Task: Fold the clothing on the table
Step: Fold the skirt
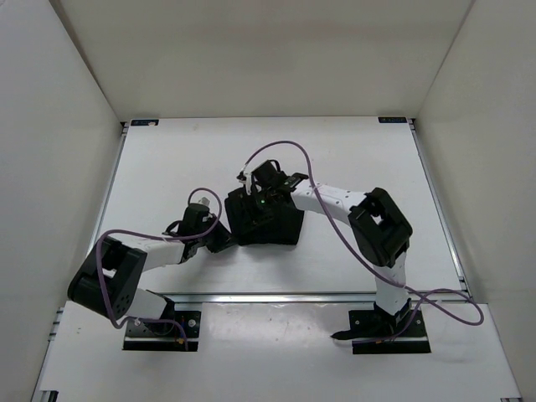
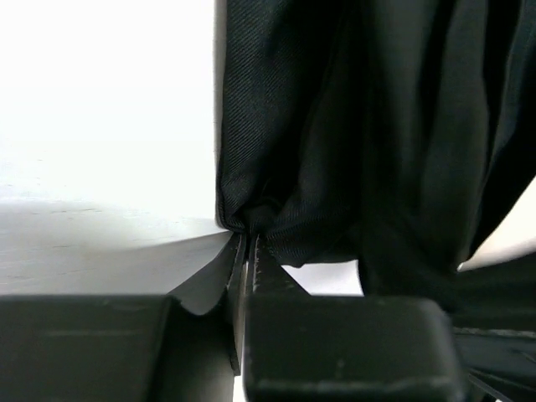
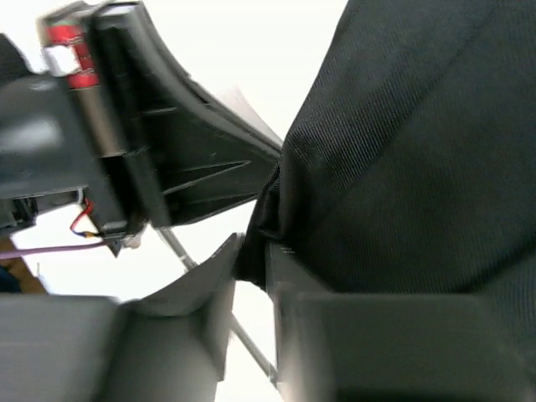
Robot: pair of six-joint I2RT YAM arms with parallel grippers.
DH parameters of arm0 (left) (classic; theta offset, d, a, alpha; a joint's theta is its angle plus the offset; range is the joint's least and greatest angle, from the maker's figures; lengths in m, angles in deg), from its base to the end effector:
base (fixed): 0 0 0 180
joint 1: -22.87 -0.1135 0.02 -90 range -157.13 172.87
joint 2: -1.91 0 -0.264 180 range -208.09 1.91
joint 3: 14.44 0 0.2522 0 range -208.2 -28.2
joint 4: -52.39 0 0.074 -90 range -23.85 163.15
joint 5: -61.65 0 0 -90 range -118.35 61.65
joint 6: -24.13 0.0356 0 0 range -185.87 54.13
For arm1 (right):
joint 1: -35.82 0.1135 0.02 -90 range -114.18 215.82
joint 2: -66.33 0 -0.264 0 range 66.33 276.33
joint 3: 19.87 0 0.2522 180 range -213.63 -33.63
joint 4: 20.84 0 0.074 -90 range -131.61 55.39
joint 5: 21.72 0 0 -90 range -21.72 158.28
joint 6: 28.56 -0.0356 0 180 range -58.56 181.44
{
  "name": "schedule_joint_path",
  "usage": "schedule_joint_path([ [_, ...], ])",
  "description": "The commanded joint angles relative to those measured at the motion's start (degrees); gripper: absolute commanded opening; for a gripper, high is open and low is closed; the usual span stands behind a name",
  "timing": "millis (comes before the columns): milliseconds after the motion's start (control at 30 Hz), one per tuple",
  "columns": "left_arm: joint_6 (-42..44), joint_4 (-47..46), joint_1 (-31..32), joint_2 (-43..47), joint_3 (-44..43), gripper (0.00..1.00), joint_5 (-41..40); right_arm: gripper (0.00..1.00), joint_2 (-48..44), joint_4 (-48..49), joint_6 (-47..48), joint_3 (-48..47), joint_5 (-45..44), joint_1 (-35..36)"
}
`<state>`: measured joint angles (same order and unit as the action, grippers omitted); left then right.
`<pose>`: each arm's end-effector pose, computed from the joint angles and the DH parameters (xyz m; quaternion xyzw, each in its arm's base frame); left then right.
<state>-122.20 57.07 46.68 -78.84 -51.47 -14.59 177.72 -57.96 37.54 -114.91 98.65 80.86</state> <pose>0.2088 -0.1014 0.1186 -0.2190 0.9029 -0.3126 0.1977 0.2845 0.3103 0.2042 -0.2488 0.8859 0.3763 0.1086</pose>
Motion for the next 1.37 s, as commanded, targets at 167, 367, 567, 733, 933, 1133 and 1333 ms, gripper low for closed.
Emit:
schedule_joint_path([
  [167, 1.15, 2.67, -1.84, 3.49, 1.82, 0.36, 1.80, 0.38, -3.97, 0.40, 0.62, -2.59, -1.10, 2.43],
  [367, -0.88, 6.69, -4.12, 11.30, 3.67, 0.41, 3.03, 0.42, -18.81, 2.69, -3.51, 7.86, -4.09, 0.58],
  [567, 0.35, 11.89, -7.02, 17.72, 4.20, 0.46, 5.84, 0.44, -31.31, 8.76, -8.88, 20.87, -4.27, -3.63],
  [733, 9.46, 21.89, -8.87, 19.67, -0.62, 0.45, 12.23, 0.51, -37.99, 7.80, -9.50, 25.19, -6.02, -5.22],
  [933, 19.06, 31.12, -10.98, 17.47, -8.97, 0.90, 20.34, 0.60, -43.62, 4.37, -9.58, 29.23, -6.38, -8.55],
  [1133, 23.37, 35.54, -5.71, 16.67, -13.29, 0.98, 16.92, 0.99, -48.11, 6.57, -11.34, 34.08, -6.73, -10.40],
  [1333, 26.79, 38.34, -7.72, 17.47, -13.73, 0.99, 17.80, 0.99, -49.61, 7.27, -12.31, 36.27, -6.64, -10.58],
])
